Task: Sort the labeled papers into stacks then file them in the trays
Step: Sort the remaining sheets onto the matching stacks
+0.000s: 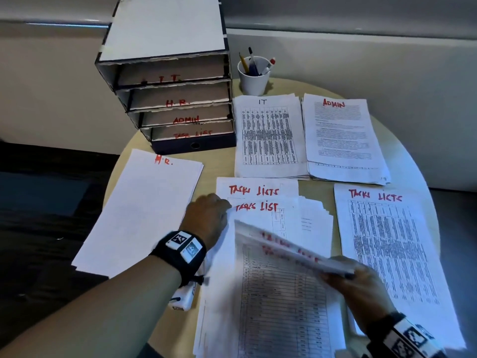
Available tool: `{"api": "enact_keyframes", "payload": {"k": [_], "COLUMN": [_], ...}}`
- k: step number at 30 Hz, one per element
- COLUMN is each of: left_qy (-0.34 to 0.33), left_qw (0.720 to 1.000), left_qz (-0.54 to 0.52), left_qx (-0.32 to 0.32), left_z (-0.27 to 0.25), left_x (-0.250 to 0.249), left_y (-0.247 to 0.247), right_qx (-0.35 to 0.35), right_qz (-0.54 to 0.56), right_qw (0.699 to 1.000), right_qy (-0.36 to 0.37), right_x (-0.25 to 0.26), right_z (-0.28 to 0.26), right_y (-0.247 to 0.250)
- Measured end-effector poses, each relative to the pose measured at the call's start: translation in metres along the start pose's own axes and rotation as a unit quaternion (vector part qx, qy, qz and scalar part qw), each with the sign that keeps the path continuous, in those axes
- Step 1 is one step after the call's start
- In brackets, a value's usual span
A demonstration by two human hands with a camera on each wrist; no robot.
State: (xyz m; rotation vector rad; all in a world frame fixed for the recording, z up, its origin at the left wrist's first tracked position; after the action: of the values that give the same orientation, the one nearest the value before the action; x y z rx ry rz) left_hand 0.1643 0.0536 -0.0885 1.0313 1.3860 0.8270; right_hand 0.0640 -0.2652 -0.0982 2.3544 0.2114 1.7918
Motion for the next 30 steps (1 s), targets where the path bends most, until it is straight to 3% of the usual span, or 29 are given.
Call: {"api": "enact_keyframes", "payload": {"k": [2, 5, 7, 9, 11, 13, 16, 19, 21, 26, 30], "left_qy": [0.003, -0.042, -0.067, -0.078, -0.069, -0.038, 0.019, 0.107, 0.117, 0.083, 0.051], "left_qw": [0.996, 0.980, 0.971, 0.965, 0.957, 0.957, 0.986, 0.970, 0.968, 0.985, 0.988], "left_qz": [-0.089, -0.197, -0.229, -0.241, -0.258, -0.264, -0.094, 0.079, 0.089, 0.122, 0.134], "left_qx": [0.020, 0.000, 0.008, 0.061, 0.110, 0.116, 0.134, 0.205, 0.201, 0.089, 0.050], "left_z": [-0.009, -0.030, -0.043, -0.048, -0.043, -0.029, -0.001, 0.007, 0.008, 0.002, -0.008], "left_x": [0.000, -0.008, -0.016, -0.022, -0.025, -0.017, 0.005, 0.017, 0.012, 0.006, 0.010], "left_y": [0.002, 0.015, 0.023, 0.022, 0.020, 0.019, 0.008, -0.003, -0.004, 0.006, 0.000], "right_qx": [0.021, 0.026, 0.018, 0.020, 0.018, 0.022, 0.033, 0.035, 0.025, 0.018, 0.029], "right_qz": [0.016, 0.017, -0.008, -0.063, -0.113, -0.106, -0.100, -0.115, -0.103, -0.047, -0.010], "right_qw": [1.000, 0.999, 0.999, 0.997, 0.992, 0.994, 0.994, 0.992, 0.994, 0.999, 0.999], "right_qy": [0.007, 0.023, 0.037, 0.049, 0.046, 0.034, 0.029, 0.041, 0.027, 0.000, -0.015], "right_x": [-0.001, -0.004, 0.001, 0.011, 0.017, 0.021, 0.022, 0.025, 0.024, 0.021, 0.023], "right_z": [-0.003, -0.001, 0.005, 0.011, 0.018, 0.020, 0.017, 0.011, 0.008, 0.005, 0.002], "right_y": [0.001, 0.003, 0.002, -0.003, -0.008, -0.013, -0.013, -0.009, -0.006, -0.006, -0.008]}}
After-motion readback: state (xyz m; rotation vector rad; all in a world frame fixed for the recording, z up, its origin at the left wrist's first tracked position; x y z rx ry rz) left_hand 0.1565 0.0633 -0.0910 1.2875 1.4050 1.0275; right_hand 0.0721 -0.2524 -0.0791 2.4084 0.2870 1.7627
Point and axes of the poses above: each hand's wrist, its own z-axis towards the middle knuckle, its own y-axis out of the back of the hand, x = y × z, the point moved 6 cm from there along z, towards the middle knuckle, and after that the axes turned 4 degrees about y, right-handed, at the moved point
